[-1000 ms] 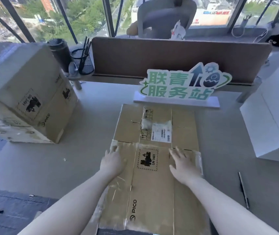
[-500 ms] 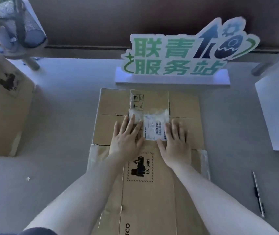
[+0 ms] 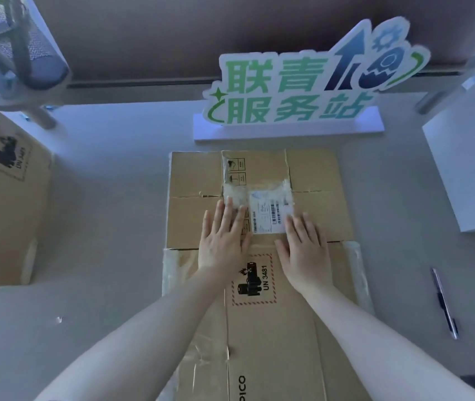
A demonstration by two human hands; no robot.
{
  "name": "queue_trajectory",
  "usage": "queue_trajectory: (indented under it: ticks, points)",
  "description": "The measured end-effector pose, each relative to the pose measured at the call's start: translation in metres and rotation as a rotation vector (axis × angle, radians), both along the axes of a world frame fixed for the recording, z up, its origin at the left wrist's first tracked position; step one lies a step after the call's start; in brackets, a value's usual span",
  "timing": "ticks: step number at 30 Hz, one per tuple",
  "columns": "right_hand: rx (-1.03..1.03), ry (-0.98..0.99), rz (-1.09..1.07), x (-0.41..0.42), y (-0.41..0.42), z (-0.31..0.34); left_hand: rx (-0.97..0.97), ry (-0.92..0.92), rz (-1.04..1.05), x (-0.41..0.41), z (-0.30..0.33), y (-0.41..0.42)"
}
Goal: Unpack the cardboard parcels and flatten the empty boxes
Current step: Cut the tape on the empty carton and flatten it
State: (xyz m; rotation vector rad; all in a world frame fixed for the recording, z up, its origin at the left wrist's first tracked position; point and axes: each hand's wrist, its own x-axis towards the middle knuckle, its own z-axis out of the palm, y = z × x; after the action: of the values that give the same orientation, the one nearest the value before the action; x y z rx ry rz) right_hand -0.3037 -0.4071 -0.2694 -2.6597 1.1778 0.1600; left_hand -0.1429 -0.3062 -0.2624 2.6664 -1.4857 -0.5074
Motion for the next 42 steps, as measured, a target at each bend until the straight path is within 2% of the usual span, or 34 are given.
queue_trajectory:
  ticks: [5, 9, 13, 16, 19, 23, 27, 32, 36, 42]
  points:
    - [-0.015, 0.059, -0.029, -0.029, 0.052, -0.008, -0.006, 0.005, -0.098, -0.031, -0.005, 0.038]
    - [-0.055, 0.071, -0.033, -0.03, 0.054, -0.017, 0.012, -0.032, -0.115, -0.031, -0.014, 0.038]
    - [-0.004, 0.116, -0.027, -0.029, 0.053, -0.012, 0.05, -0.056, -0.127, -0.032, -0.009, 0.039]
    - [0.091, 0.066, 0.025, -0.038, 0.056, -0.002, 0.048, -0.028, -0.112, -0.041, -0.001, 0.057]
    - [0.085, 0.007, 0.066, -0.066, 0.079, 0.005, -0.011, 0.013, -0.053, -0.069, -0.003, 0.093]
    - [0.047, 0.044, 0.036, -0.098, 0.104, -0.005, -0.013, -0.038, -0.007, -0.109, -0.011, 0.121]
    - [-0.017, 0.017, 0.045, -0.104, 0.105, -0.015, -0.01, -0.089, 0.012, -0.115, -0.016, 0.121]
    - [0.056, 0.041, 0.064, -0.105, 0.103, -0.008, 0.072, -0.108, 0.03, -0.121, -0.012, 0.12]
    - [0.129, 0.077, 0.19, -0.135, 0.109, -0.003, 0.1, -0.078, 0.076, -0.126, -0.004, 0.149]
    - [-0.011, 0.096, 0.251, -0.169, 0.118, -0.017, 0.065, -0.104, 0.12, -0.129, -0.014, 0.199]
